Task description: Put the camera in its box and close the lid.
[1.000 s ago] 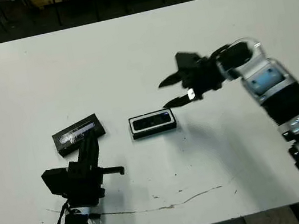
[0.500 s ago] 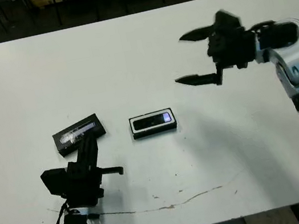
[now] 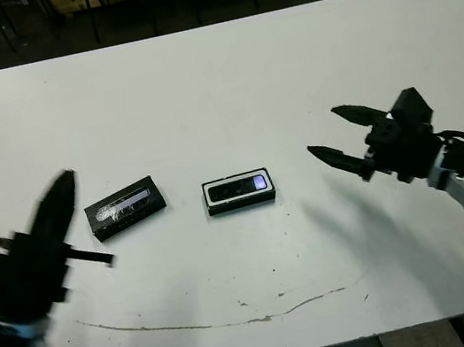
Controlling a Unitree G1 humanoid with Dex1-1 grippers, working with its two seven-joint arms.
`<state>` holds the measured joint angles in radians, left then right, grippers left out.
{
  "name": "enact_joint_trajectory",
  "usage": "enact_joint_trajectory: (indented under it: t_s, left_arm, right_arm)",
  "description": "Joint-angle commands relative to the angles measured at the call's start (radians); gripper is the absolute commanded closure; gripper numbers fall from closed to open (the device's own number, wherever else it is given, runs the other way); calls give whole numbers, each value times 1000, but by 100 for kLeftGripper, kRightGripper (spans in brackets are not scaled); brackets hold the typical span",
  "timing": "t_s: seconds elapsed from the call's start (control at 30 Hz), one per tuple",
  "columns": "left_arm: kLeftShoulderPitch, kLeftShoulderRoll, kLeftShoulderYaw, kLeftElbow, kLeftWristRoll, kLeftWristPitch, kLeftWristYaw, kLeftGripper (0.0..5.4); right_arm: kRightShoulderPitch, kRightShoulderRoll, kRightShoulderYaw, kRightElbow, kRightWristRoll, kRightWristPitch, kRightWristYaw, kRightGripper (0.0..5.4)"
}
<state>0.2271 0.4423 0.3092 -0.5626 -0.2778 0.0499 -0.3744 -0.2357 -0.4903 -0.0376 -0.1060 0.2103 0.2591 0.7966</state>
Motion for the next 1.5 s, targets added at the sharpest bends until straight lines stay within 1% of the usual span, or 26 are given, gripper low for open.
enact_joint_trajectory:
  t_s: [0.03,0.13,0.2,0.3,0.37,0.47,0.6,0.73,0.83,0.93,0.97,1.13,1.23,1.33,1.4,1.5]
  left_arm:
    - [-104,141,37,44,-48,78,-101,507]
    - [-209,243,23,97,-76,175,-169,454]
    - [-293,305,-9,182,-94,197,-259,420]
    - [-414,365,-82,345,-98,185,-412,366]
    - [-484,396,-138,433,-80,181,-500,327]
    - [-582,402,-210,562,-75,191,-614,271]
    - [-692,367,-287,745,-67,184,-746,198]
    - [-757,338,-339,882,-51,163,-841,124]
    - [-790,307,-361,989,-42,121,-916,67]
    - [-793,287,-364,1049,-34,92,-952,10]
    - [-790,280,-362,1067,-33,81,-961,1]
    - [-778,257,-351,1142,-30,49,-992,1]
    - [-766,258,-350,1152,-18,32,-994,1]
    - [-758,259,-355,1152,-16,48,-1003,1]
    - [-753,255,-356,1165,-14,37,-1013,1]
    - [-746,258,-366,1170,9,24,-1005,1]
  right_arm:
    - [-4,-41,-5,-7,12,15,14,295]
    - [-25,-51,0,14,22,4,25,353]
    - [-37,-58,5,21,22,14,27,386]
    - [-45,-69,7,22,26,32,28,440]
    - [-49,-73,4,31,36,32,35,479]
    - [-54,-81,0,40,43,41,37,534]
    - [-56,-87,-1,46,53,40,43,540]
    - [-58,-90,-2,57,60,26,54,540]
    - [-57,-93,-2,57,56,31,49,540]
    - [-58,-91,1,66,52,15,52,540]
    - [-59,-91,2,70,52,12,53,540]
    - [-62,-89,8,86,45,3,49,540]
    - [-59,-91,13,83,35,-5,43,540]
    - [-58,-89,15,91,34,-18,46,540]
    - [-59,-88,16,99,36,-21,49,540]
    - [-57,-89,17,99,39,-20,47,540]
